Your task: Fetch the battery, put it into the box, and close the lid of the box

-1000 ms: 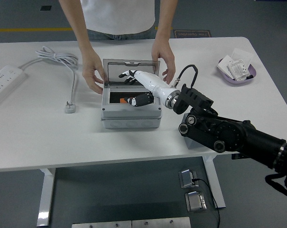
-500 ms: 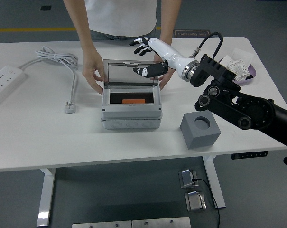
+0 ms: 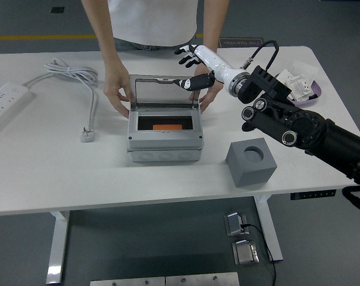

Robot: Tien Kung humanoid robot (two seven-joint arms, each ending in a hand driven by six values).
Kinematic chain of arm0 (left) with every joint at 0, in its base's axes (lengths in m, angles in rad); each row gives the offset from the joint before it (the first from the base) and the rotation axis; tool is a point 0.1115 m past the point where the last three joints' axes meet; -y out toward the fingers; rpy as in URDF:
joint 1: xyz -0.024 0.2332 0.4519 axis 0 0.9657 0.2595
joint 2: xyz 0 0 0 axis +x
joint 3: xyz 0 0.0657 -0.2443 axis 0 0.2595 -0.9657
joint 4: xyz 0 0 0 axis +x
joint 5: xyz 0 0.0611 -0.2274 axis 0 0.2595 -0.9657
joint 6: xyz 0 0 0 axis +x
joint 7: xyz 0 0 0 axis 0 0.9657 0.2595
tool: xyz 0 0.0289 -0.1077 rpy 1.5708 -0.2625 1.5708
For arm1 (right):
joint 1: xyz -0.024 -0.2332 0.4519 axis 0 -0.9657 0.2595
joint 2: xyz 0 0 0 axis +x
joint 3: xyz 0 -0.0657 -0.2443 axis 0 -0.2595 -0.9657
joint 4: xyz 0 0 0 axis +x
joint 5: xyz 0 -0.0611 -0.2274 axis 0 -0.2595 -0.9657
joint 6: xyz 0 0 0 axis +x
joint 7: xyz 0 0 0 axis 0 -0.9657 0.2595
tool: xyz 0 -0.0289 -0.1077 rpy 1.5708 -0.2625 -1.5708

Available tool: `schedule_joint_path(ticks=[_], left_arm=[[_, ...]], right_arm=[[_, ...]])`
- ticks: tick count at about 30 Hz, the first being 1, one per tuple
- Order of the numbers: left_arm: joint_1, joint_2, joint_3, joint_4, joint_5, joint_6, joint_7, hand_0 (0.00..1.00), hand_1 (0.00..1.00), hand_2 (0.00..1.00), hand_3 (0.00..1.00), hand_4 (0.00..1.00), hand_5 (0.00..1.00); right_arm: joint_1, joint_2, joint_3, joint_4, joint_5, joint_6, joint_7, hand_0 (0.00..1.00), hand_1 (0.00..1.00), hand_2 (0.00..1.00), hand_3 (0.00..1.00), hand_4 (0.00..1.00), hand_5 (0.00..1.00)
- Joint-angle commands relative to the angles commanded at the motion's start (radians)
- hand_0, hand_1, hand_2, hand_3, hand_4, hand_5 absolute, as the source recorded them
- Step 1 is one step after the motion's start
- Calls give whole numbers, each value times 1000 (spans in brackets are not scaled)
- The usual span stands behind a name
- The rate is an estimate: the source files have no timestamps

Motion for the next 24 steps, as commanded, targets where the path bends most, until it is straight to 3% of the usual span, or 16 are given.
schedule_joint_path(ticks=[4,8,17,24], left_arm=[[-4,-2,3,0,0,-1,-1,572,688,553,597,492,139],[-7,-3,11,0,-8,0,-4,572,689,553,597,492,139],[-2,3,25,1,-34,3,-9,572,688,552,595,490,144],[-1,2,38,1,-52,5,-14,571,688,554,595,490,145]], right_arm=[[-16,9,-20,11,8,-7,10,827,712,745,828,791,157],[-28,-9,-31,57,-3,-12,5,827,712,744,826,791,157],[-66,-128,-55,244,-41,-28,-31,822,702,742,815,802,177],[-116,-179,-81,355,-36,-39,-35,799,694,742,818,802,184]])
